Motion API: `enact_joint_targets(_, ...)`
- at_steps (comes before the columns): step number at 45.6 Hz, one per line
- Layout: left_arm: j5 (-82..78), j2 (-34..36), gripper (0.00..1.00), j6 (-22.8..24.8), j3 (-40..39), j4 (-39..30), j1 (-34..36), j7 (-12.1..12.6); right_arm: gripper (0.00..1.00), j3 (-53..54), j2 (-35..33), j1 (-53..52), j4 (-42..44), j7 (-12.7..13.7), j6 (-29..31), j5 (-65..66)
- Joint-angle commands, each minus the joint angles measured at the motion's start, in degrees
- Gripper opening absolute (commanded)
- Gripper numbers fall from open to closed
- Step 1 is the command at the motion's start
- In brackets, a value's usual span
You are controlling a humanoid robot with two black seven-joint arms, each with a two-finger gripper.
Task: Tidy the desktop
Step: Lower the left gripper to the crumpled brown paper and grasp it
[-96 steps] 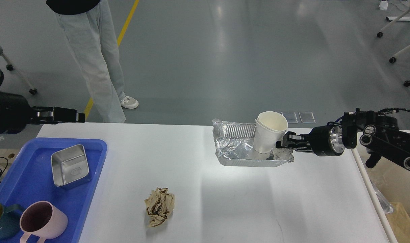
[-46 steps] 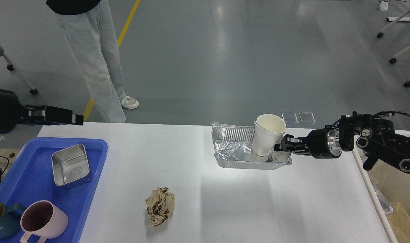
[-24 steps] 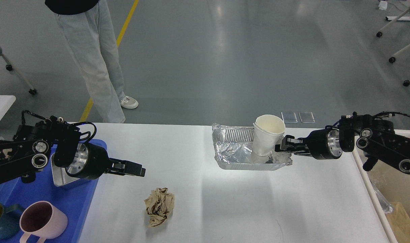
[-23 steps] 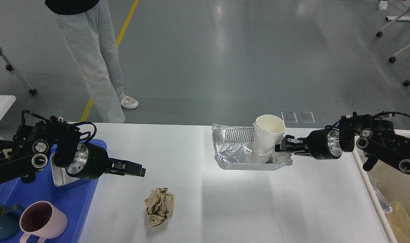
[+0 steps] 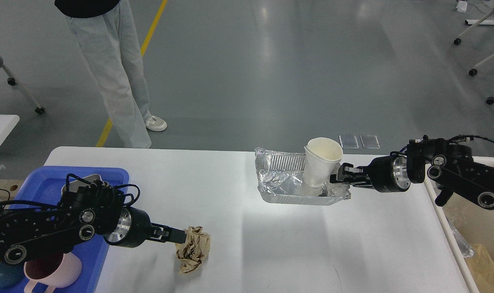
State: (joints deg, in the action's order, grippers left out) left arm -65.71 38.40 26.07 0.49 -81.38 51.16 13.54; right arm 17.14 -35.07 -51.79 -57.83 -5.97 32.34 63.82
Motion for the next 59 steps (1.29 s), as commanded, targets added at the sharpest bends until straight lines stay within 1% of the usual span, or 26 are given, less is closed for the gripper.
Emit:
enact_joint_targets(1,-0.20,-3.33,0.78,-1.81,1.88,1.92,-0.01,0.00,0.00,0.00,-0.09,0.11,-0.09,0.00,0.00,-0.02)
enact_joint_targets(11,-1.70,-7.02,0.77,-3.57,4.60,4.73,-0.01,0.00,0.00,0.00,-0.18,0.11,-0.09,0.00,0.00,-0.10)
enact_joint_targets(17,-1.70,-8.87,0.73,-4.27,6.45,7.90,-0.54,-0.09,0.00,0.00,-0.18,0.11,-0.09,0.00,0.00,-0.10)
enact_joint_targets(22,-1.70,-9.40,0.67,-4.45,6.54,8.52,-0.89,-0.09,0.00,0.00,-0.35,0.11,-0.09,0.00,0.00,-0.10)
enact_joint_targets(25,-1.70,-9.40,0.59,-4.45,6.62,8.52,-0.98,-0.09,0.00,0.00,-0.35,0.11,-0.09,0.00,0.00,-0.10)
enact_joint_targets(27,-1.70,-9.40,0.51,-4.28,6.71,8.52,-1.15,-0.09,0.00,0.00,-0.35,0.11,-0.09,0.00,0.00,-0.10)
enact_joint_targets(32,-1.70,-9.49,0.22,-2.35,6.71,8.52,-1.24,0.08,0.00,0.00,-0.44,0.11,-0.09,0.00,0.00,-0.10)
enact_joint_targets(35,-1.52,-9.40,0.05,0.46,6.71,8.52,-0.89,0.08,0.00,0.00,-0.53,0.11,-0.09,0.00,0.00,-0.10)
enact_joint_targets(36,-1.44,-9.40,0.01,1.60,6.63,8.52,-0.72,0.08,0.00,0.00,-0.53,0.11,-0.18,0.00,0.00,-0.10)
enact_joint_targets(40,-0.91,-9.49,0.00,3.63,5.83,8.60,-0.54,-0.09,0.00,0.00,-0.62,0.11,-0.18,0.00,0.00,-0.10)
enact_joint_targets(51,-0.82,-8.26,0.00,4.78,4.34,7.73,0.86,-0.27,0.00,0.00,-0.62,0.11,-0.27,0.00,0.00,-0.19)
enact_joint_targets(59,-0.73,-5.54,0.00,8.46,1.27,5.80,1.92,-0.27,0.00,0.00,-0.70,0.02,-0.18,0.00,0.00,-0.19)
